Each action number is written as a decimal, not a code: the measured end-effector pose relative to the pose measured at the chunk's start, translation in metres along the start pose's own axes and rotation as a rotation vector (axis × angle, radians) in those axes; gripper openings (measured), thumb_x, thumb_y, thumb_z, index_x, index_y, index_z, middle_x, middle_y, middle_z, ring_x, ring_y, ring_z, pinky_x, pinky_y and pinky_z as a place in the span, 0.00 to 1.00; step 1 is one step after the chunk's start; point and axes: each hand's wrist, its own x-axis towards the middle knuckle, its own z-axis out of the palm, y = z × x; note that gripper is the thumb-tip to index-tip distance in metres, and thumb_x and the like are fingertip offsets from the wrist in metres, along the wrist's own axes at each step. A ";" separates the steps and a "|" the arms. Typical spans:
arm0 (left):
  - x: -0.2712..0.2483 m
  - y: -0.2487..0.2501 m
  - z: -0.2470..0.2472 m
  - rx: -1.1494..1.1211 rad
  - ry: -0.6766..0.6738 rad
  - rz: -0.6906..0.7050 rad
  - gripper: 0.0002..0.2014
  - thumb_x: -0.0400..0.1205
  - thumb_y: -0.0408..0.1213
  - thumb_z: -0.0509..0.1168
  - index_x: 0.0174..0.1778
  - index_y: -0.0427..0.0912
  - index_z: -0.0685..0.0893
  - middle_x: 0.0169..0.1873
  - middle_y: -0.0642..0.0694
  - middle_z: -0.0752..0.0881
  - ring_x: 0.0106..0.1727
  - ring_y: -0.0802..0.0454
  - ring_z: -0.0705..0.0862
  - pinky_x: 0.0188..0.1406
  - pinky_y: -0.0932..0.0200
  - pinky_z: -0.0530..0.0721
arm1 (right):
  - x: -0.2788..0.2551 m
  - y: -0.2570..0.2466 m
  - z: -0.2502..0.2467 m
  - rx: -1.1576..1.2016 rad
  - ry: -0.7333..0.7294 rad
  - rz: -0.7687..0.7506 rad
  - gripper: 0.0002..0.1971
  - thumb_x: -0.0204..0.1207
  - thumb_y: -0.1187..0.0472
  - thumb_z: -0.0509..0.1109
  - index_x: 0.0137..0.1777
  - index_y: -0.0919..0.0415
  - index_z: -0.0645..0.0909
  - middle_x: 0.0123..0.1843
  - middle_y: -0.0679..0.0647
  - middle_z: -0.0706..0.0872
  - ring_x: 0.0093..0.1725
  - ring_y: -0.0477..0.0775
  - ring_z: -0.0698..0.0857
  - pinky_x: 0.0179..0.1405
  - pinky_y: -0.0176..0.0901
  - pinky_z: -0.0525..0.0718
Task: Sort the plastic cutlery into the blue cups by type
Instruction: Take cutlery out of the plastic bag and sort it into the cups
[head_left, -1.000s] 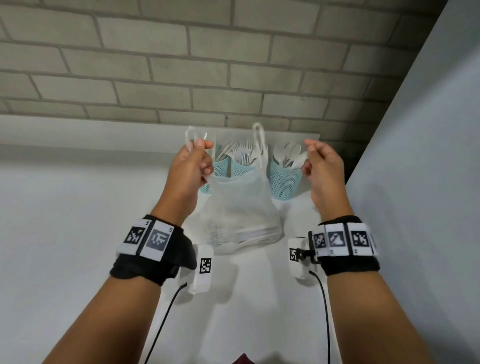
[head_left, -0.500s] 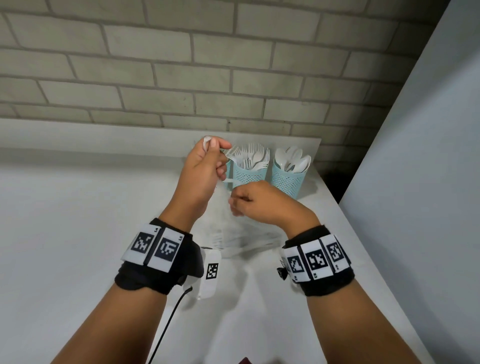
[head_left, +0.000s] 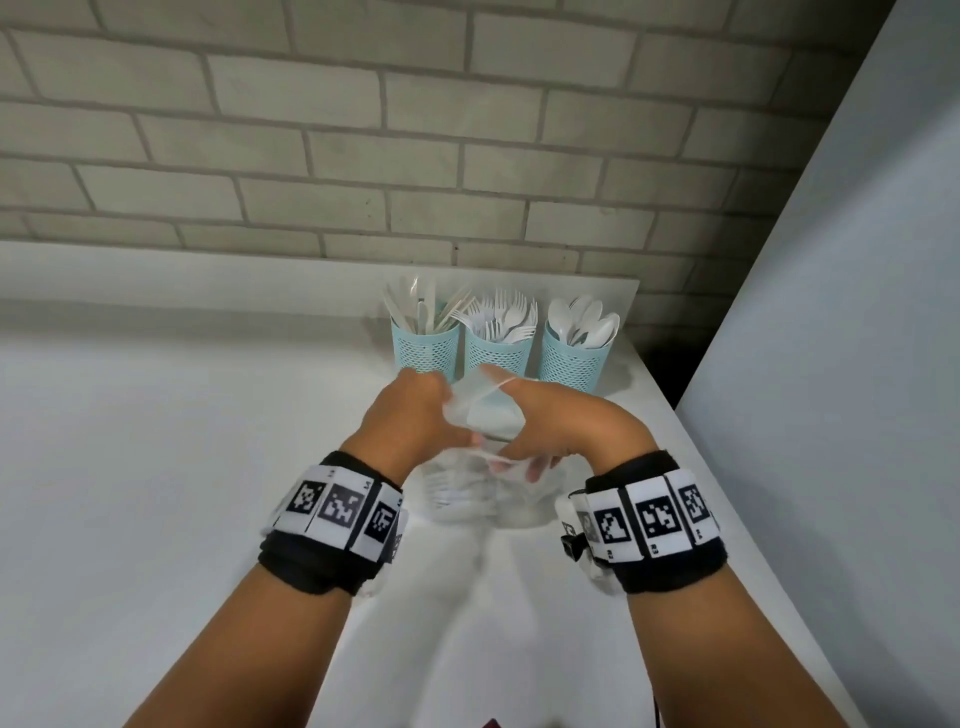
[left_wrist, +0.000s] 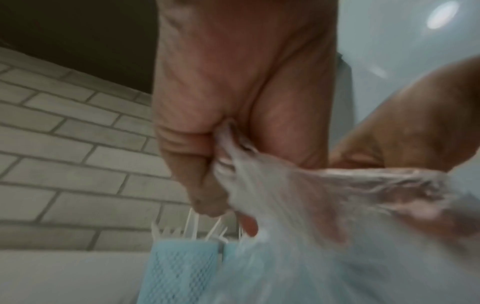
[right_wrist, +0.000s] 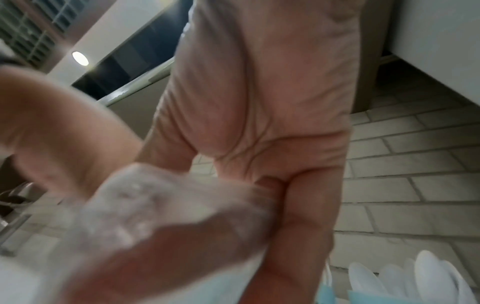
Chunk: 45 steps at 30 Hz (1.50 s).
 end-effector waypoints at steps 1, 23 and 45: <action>0.002 -0.005 0.003 0.046 -0.002 -0.034 0.17 0.73 0.49 0.74 0.45 0.40 0.81 0.47 0.43 0.81 0.48 0.45 0.80 0.43 0.59 0.74 | -0.001 0.005 -0.002 0.040 -0.005 0.004 0.48 0.73 0.63 0.74 0.82 0.40 0.45 0.74 0.59 0.75 0.29 0.48 0.88 0.37 0.45 0.88; 0.003 -0.034 0.007 -0.902 -0.060 -0.462 0.30 0.78 0.53 0.67 0.71 0.42 0.66 0.64 0.39 0.73 0.53 0.46 0.79 0.50 0.50 0.82 | 0.014 0.055 0.009 0.289 0.630 0.206 0.11 0.76 0.52 0.71 0.45 0.61 0.83 0.48 0.54 0.85 0.52 0.55 0.83 0.51 0.43 0.78; 0.010 -0.056 0.036 -1.993 -0.100 -0.707 0.08 0.86 0.25 0.52 0.48 0.31 0.77 0.32 0.37 0.86 0.31 0.47 0.86 0.17 0.58 0.84 | 0.029 0.069 0.025 2.124 0.305 0.406 0.11 0.83 0.76 0.50 0.45 0.74 0.74 0.27 0.64 0.84 0.23 0.56 0.85 0.19 0.43 0.85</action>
